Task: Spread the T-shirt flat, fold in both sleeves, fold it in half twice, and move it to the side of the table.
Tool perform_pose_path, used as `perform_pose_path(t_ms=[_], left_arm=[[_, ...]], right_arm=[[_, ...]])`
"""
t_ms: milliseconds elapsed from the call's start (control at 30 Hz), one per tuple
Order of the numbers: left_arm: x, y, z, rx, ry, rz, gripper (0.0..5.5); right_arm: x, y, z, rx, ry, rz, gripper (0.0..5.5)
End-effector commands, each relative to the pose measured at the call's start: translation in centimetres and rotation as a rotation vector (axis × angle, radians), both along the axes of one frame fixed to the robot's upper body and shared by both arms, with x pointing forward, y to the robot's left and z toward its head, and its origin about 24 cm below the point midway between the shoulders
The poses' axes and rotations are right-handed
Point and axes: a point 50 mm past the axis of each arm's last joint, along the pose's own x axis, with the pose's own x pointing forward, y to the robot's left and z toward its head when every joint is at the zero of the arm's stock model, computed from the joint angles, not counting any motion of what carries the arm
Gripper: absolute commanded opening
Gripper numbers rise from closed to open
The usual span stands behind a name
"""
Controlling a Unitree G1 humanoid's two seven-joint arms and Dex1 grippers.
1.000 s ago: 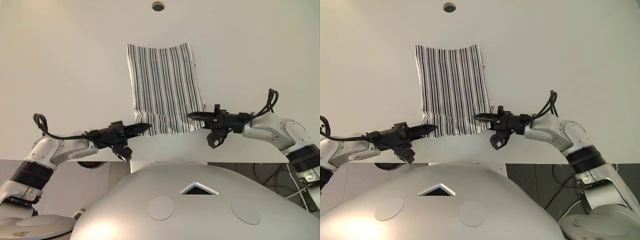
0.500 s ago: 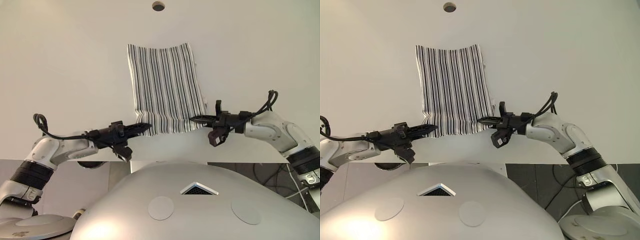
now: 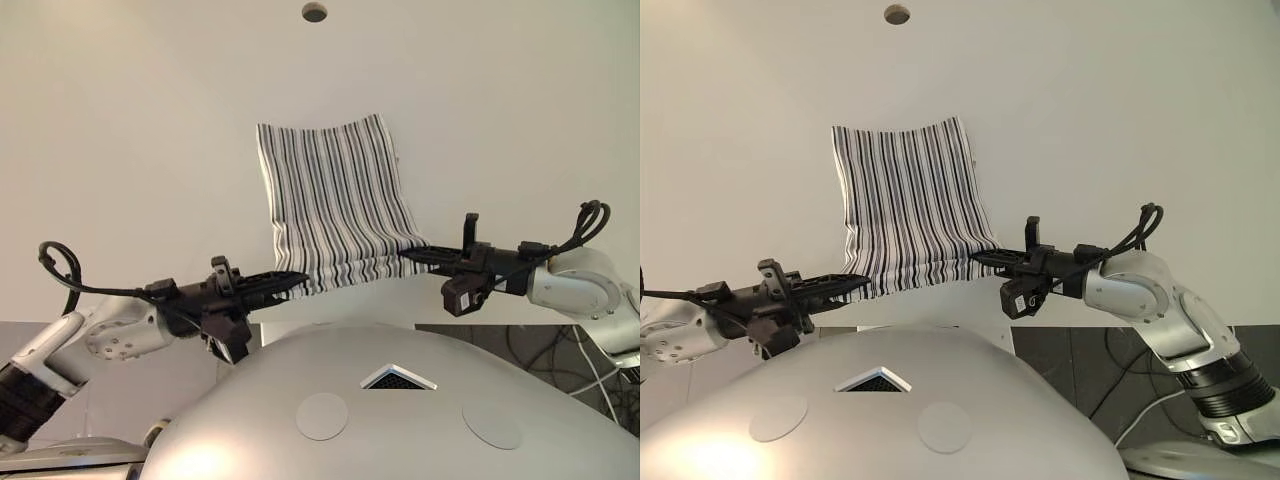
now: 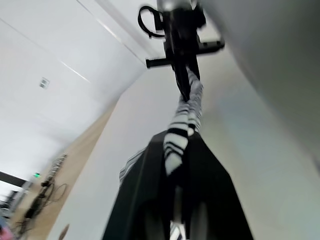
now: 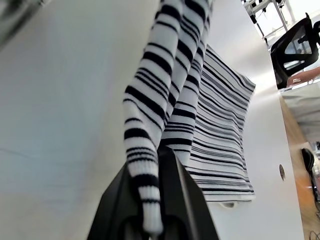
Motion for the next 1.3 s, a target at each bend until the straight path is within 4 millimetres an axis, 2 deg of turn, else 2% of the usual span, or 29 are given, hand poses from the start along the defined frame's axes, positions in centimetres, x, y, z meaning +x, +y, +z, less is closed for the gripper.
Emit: perform_pose_path(t_ms=[33,167,267,433,600,700,800,967,1167,1200,1300], left_arm=[[0.3,0.3,1.6,-0.012,0.047,0.0,0.22],[0.2,0.7,1.9,0.006,0.075,-0.011,0.22],[0.9,1.0,1.8,0.028,0.027,0.019,0.22],[4.7,1.6,1.6,0.033,-0.12,0.2,0.22],[8.0,2.5,0.1,0.101,-0.219,0.336,0.22],[9.4,2.9,-1.1,0.171,-0.268,0.37,0.22],[10.6,3.4,-2.3,0.234,-0.296,0.393,0.22],[12.0,4.1,-3.9,0.291,-0.306,0.413,0.22],[13.4,5.0,-5.3,0.346,-0.308,0.477,0.22],[13.6,5.1,-5.8,0.371,-0.301,0.48,0.49],[13.9,4.9,-7.8,0.444,-0.268,0.463,1.1]], right_arm=[[-0.7,-0.2,1.1,-0.025,0.033,-0.008,0.0],[-1.4,-0.2,2.0,-0.016,0.059,-0.02,0.0],[-0.9,0.1,3.0,0.02,0.03,-0.038,0.0],[3.1,0.7,4.1,0.089,-0.115,-0.12,0.0],[6.5,1.4,3.0,0.081,-0.1,-0.122,0.0],[8.2,2.2,2.5,0.086,-0.037,-0.094,0.0],[10.6,3.1,1.4,0.06,0.017,-0.081,0.0],[13.9,4.4,0.5,0.042,0.028,-0.077,0.0],[16.4,4.4,-0.4,0.013,0.0,-0.112,0.0],[16.6,4.3,-0.8,0.003,-0.002,-0.117,0.38],[17.1,4.4,-2.1,-0.019,0.019,-0.135,1.04]])
